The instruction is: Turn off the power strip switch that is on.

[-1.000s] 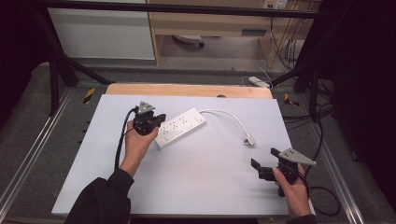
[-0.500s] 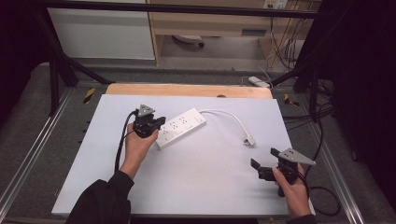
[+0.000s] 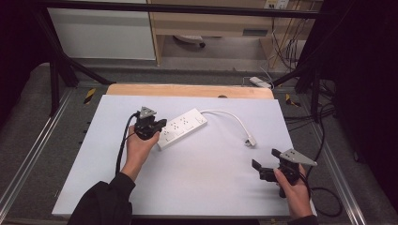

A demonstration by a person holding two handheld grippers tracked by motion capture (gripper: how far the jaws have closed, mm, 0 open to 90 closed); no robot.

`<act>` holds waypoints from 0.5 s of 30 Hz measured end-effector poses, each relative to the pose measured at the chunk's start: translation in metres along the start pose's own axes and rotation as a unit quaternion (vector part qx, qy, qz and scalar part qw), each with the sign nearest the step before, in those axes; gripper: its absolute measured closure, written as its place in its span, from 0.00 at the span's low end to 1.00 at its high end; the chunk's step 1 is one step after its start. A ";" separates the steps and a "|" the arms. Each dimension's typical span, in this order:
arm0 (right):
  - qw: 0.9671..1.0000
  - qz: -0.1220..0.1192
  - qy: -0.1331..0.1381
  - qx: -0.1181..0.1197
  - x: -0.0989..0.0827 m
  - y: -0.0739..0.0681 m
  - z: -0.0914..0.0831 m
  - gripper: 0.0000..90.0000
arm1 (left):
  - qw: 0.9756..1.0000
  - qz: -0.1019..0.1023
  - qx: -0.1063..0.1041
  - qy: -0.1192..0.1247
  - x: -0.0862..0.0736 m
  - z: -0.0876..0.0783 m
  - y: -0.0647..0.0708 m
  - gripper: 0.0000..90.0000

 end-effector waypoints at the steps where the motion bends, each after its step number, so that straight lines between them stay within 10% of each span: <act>1: 1.000 0.000 0.000 0.000 0.000 0.000 0.000 0.03 | 1.000 -0.001 0.000 0.000 0.000 0.000 0.000 1.00; 15: 1.000 0.001 -0.001 0.001 0.000 0.000 0.000 0.03 | 1.000 0.001 -0.004 -0.009 -0.009 0.002 0.003 1.00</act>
Point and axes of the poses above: each handheld gripper's, and its own axes: z roughly forward along the jaws, x roughly out of its top, y roughly to its right, the point moved 10 cm from there along z, roughly forward along the jaws, and after that the axes turned 1 degree about -y, right-handed, at the moved point
